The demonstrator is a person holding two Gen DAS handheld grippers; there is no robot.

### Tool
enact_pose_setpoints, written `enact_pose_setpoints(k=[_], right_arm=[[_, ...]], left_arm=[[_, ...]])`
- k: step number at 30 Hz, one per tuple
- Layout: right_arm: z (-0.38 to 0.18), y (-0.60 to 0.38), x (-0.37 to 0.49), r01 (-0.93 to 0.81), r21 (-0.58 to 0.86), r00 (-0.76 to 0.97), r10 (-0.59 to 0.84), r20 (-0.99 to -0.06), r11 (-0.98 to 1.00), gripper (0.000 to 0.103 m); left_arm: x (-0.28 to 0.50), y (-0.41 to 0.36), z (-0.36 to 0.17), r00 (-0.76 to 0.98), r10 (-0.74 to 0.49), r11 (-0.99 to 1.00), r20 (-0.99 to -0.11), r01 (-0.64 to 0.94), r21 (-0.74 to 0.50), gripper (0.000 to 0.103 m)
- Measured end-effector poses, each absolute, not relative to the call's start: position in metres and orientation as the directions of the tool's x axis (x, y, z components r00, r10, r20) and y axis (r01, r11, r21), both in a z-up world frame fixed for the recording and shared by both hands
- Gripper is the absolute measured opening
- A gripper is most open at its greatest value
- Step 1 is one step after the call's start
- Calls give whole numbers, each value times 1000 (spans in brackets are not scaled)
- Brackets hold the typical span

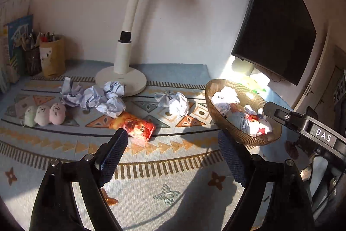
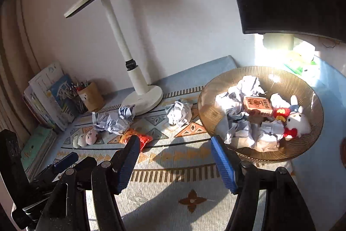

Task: Organize objects
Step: 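Move the right gripper toward the orange snack bag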

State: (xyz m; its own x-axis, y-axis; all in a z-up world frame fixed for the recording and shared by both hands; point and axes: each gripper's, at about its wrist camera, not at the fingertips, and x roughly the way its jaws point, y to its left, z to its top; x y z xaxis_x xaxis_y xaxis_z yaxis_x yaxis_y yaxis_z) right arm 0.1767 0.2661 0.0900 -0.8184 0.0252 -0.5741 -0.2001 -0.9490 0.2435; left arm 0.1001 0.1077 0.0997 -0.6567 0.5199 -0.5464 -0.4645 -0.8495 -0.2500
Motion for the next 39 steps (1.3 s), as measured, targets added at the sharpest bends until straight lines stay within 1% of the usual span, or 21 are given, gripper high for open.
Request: enact_pose_setpoints(k=[3, 5, 7, 10, 12, 15, 21, 25, 28, 30, 31, 32, 34, 35, 36, 37, 39], right_arm=[[56, 230, 159, -138, 202, -795, -13, -606, -970, 66], [41, 217, 152, -122, 174, -785, -12, -619, -977, 66], [29, 210, 149, -104, 162, -789, -18, -615, -981, 66], [17, 211, 141, -121, 154, -765, -7, -644, -981, 66], [17, 210, 140, -122, 146, -771, 1, -637, -982, 66], [14, 207, 137, -121, 131, -757, 6, -653, -984, 66], [14, 209, 139, -125, 139, -758, 4, -653, -982, 67], [14, 208, 139, -121, 137, -756, 2, -655, -983, 67], [13, 208, 135, -87, 151, -734, -39, -678, -985, 67], [14, 208, 127, -39, 180, -699, -102, -708, -983, 67], [17, 206, 122, -8, 178, -686, -125, -717, -984, 67], [24, 204, 117, 21, 155, -681, -127, -721, -988, 67], [38, 196, 102, 55, 70, -698, -89, -710, -996, 68], [42, 193, 92, 73, 34, -704, -76, -706, -997, 77], [43, 190, 81, 94, 8, -705, -73, -705, -995, 90], [42, 188, 69, 114, -17, -704, -69, -707, -993, 92], [32, 185, 46, 136, -51, -686, -56, -726, -989, 92]], left_arm=[[100, 73, 72, -678, 428, -900, -598, -382, -211, 84], [95, 58, 62, -706, 370, -925, -604, -339, -171, 84], [90, 52, 54, -716, 345, -935, -607, -321, -153, 84], [81, 43, 42, -682, 374, -926, -629, -317, -207, 84], [82, 39, 43, -682, 396, -917, -615, -325, -230, 84], [80, 38, 42, -666, 420, -907, -617, -334, -257, 84], [81, 35, 42, -659, 443, -896, -607, -342, -283, 84], [83, 36, 42, -661, 442, -897, -606, -344, -279, 84], [82, 37, 42, -649, 450, -892, -614, -355, -278, 84], [76, 35, 42, -594, 487, -869, -641, -407, -282, 84], [72, 34, 46, -582, 475, -865, -660, -448, -227, 84], [69, 31, 52, -607, 431, -870, -668, -475, -130, 85], [57, 18, 62, -665, 351, -866, -660, -498, 41, 89], [47, 10, 66, -679, 323, -858, -659, -505, 99, 95], [33, 0, 68, -682, 306, -849, -664, -512, 134, 101], [15, -12, 68, -670, 302, -843, -678, -520, 139, 102], [-25, -38, 63, -600, 325, -845, -731, -532, 61, 102]])
